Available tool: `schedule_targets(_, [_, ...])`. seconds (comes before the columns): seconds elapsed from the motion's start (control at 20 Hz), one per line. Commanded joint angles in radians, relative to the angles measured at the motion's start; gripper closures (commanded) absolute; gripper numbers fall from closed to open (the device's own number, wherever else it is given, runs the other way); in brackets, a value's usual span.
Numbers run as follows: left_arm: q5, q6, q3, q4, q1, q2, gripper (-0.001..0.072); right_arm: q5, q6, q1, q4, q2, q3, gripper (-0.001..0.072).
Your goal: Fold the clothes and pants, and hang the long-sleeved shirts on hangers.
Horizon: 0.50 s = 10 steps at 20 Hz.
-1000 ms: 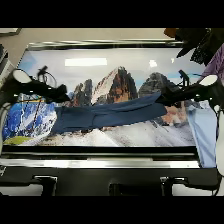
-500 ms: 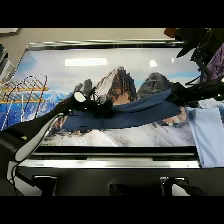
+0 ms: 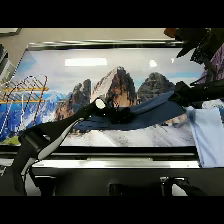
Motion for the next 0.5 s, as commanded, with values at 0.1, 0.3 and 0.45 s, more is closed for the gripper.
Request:
schedule_targets(0.1, [-0.071,-0.004,0.055,0.013,0.016,0.006,0.0696,-0.034,0.012,0.001,0.000,0.003,0.001,0.0684])
schedule_targets(0.3, [-0.246,0.045,0.055,0.214,0.167,0.171,0.0697,-0.032,0.003,0.002,0.131,0.004,0.001,0.0684])
schedule_targets(0.45, [-0.334,0.064,0.055,0.356,0.307,0.359,0.0696,-0.102,0.025,0.081,0.196,0.003,0.001,0.0684])
